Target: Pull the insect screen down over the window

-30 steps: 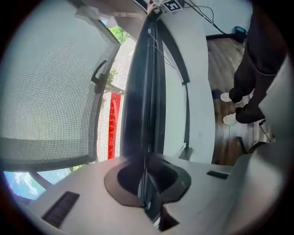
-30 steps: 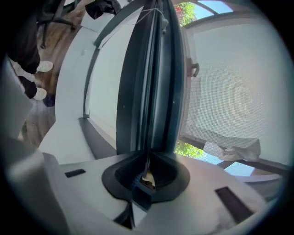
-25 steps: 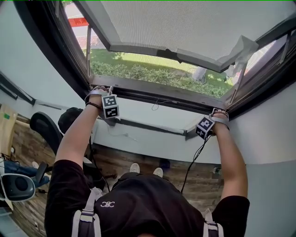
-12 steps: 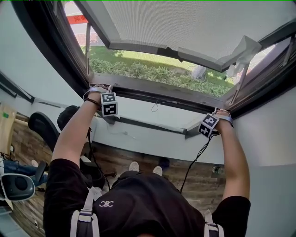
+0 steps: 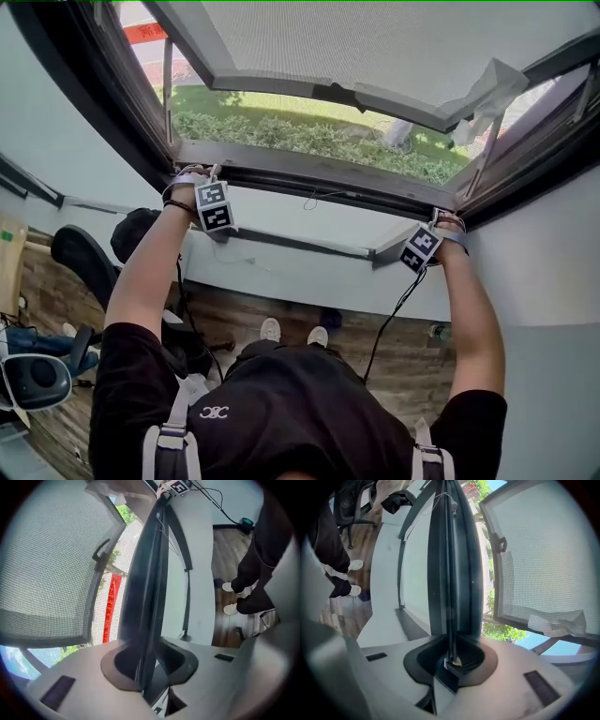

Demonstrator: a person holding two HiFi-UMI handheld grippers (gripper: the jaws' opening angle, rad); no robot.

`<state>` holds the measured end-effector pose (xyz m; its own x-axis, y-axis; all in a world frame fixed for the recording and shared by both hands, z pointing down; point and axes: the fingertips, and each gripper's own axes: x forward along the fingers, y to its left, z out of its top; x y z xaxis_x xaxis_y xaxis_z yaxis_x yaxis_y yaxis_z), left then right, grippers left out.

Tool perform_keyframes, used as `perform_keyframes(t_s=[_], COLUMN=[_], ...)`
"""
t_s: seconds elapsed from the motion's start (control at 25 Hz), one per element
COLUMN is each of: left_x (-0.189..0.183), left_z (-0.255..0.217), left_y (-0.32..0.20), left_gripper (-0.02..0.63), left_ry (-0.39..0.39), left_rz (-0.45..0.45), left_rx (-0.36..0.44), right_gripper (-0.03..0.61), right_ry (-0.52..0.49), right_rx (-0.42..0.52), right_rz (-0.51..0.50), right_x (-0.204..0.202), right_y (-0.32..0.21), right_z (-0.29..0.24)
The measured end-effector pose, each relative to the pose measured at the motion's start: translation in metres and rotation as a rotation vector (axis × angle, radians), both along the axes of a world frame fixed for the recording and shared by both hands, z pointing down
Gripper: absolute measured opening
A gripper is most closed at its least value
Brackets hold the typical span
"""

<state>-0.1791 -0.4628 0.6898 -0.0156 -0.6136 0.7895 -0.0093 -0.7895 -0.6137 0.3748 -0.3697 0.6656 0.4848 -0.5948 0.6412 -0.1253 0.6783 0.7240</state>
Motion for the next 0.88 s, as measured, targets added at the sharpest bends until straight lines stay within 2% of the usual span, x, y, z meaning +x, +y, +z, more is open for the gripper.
perform_keyframes(t_s=[0.16, 0.28, 0.36, 0.4, 0.44, 0.48, 0.64, 0.72, 0.8, 0.88], left_x=[-0.001, 0.000, 0.002, 0.002, 0.002, 0.002, 0.002, 0.000, 0.002, 0.006], left_z=[0.001, 0.004, 0.007, 0.007, 0.007, 0.007, -0.003, -0.013, -0.025, -0.040], left_y=[0.003, 0.008, 0.011, 0.012, 0.013, 0.013, 0.013, 0.013, 0.018, 0.025], left_gripper=[0.129, 0.152, 0.192, 0.206, 0.210, 0.210, 0.215, 0.204, 0.192, 0.135], left_ry=[0.031, 0.066, 0.080, 0.085, 0.092, 0.101, 0.175, 0.220, 0.286, 0.394], left_rz=[-0.031, -0.046, -0.048, -0.050, -0.053, -0.058, -0.099, -0.121, -0.143, -0.180], left_rx=[0.032, 0.013, -0.004, -0.008, -0.009, -0.010, 0.002, 0.020, 0.043, 0.070], right_gripper=[0.044, 0.046, 0.062, 0.161, 0.213, 0.221, 0.214, 0.205, 0.143, 0.048], right_ry=[0.018, -0.015, -0.042, -0.056, -0.072, -0.090, -0.163, -0.229, -0.333, -0.470], right_rx=[0.022, 0.047, 0.026, 0.014, 0.020, 0.044, 0.131, 0.203, 0.291, 0.389], right_rz=[0.013, 0.020, 0.043, 0.054, 0.057, 0.051, 0.040, 0.030, 0.027, 0.046], right_x=[-0.002, 0.000, 0.000, 0.001, 0.001, 0.002, 0.002, -0.001, -0.009, -0.025], right_y=[0.004, 0.003, 0.008, 0.011, 0.012, 0.010, 0.011, 0.009, 0.010, 0.015], right_z=[-0.005, -0.004, -0.003, -0.001, 0.002, 0.003, -0.006, -0.012, -0.023, -0.042])
